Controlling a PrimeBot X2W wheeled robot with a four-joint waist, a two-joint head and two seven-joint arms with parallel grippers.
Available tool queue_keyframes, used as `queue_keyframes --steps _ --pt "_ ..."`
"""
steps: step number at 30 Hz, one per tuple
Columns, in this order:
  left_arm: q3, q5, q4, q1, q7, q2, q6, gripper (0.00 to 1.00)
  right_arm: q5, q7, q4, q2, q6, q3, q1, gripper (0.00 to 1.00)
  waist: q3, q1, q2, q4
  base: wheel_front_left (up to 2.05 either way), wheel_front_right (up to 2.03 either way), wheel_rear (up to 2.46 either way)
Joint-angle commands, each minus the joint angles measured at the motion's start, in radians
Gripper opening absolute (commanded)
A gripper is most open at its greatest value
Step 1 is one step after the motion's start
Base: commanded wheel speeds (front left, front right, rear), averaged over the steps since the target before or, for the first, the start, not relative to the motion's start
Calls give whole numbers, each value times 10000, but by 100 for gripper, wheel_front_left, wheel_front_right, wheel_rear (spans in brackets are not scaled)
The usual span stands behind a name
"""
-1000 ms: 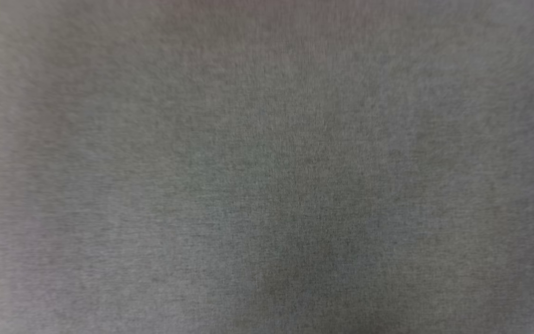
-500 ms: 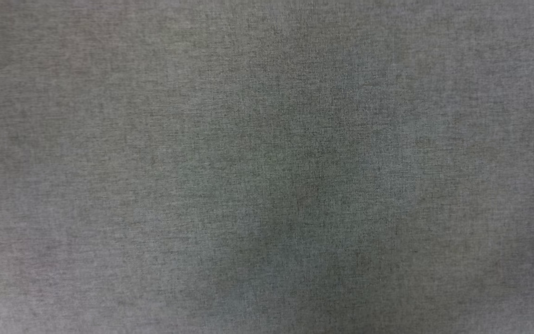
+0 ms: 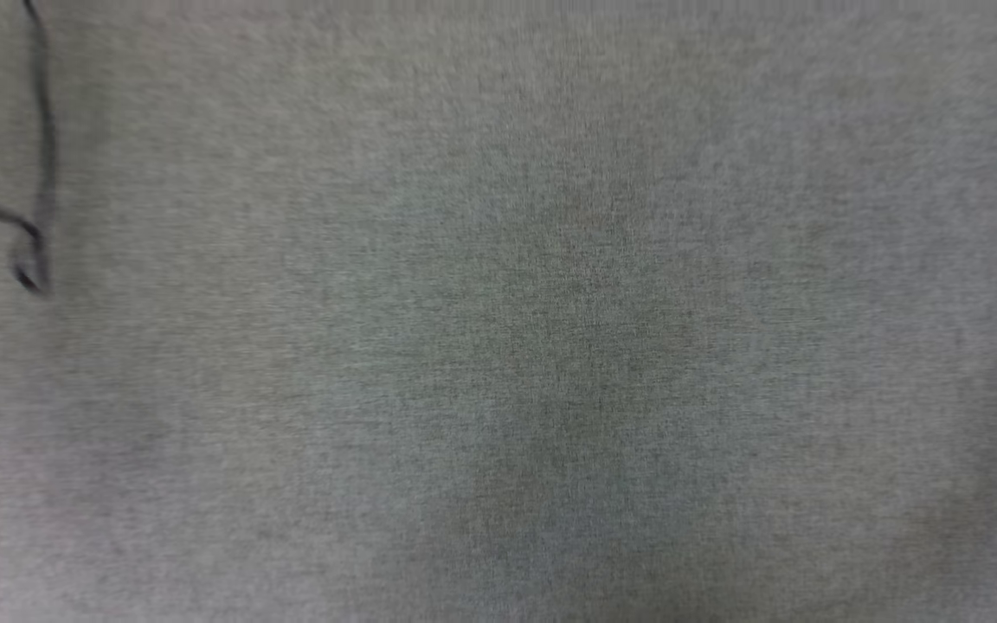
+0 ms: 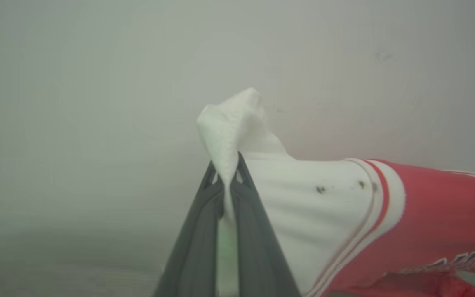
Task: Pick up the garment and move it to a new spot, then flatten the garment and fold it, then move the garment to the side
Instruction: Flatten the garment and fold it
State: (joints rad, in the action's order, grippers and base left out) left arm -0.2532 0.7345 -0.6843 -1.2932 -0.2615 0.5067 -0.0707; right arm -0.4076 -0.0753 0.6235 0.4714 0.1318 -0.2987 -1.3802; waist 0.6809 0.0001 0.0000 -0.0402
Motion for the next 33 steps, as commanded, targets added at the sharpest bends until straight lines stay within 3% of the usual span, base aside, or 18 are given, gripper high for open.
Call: queue_keyframes --steps 1,8,19,27,33 --pt "417 -57 402 1199 -46 -169 -25 0 -265 119 -322 330 -21 75 1112 0 -899 -1 0 221 0 0 0" --pt "1522 -445 2417 5759 -48 -821 263 0 -628 -200 -2201 533 -22 1078 5703 0 -2612 -1 0 302 0 0 0" --pt "1692 -705 5269 11565 254 -1449 1454 0 261 -2030 -5799 -1396 -21 3836 12251 0 -4830 -1 0 258 0 0 0" --pt "1306 -647 6077 13974 1015 -1653 2086 0 558 -3007 -6898 -2620 -19 4447 15019 0 -5810 -1 0 229 0 0 0" --pt "873 -676 5954 15306 1425 -1835 2374 0 632 -3215 -6559 -3080 -18 4428 16809 0 -6468 -1 0 334 0 0 0"
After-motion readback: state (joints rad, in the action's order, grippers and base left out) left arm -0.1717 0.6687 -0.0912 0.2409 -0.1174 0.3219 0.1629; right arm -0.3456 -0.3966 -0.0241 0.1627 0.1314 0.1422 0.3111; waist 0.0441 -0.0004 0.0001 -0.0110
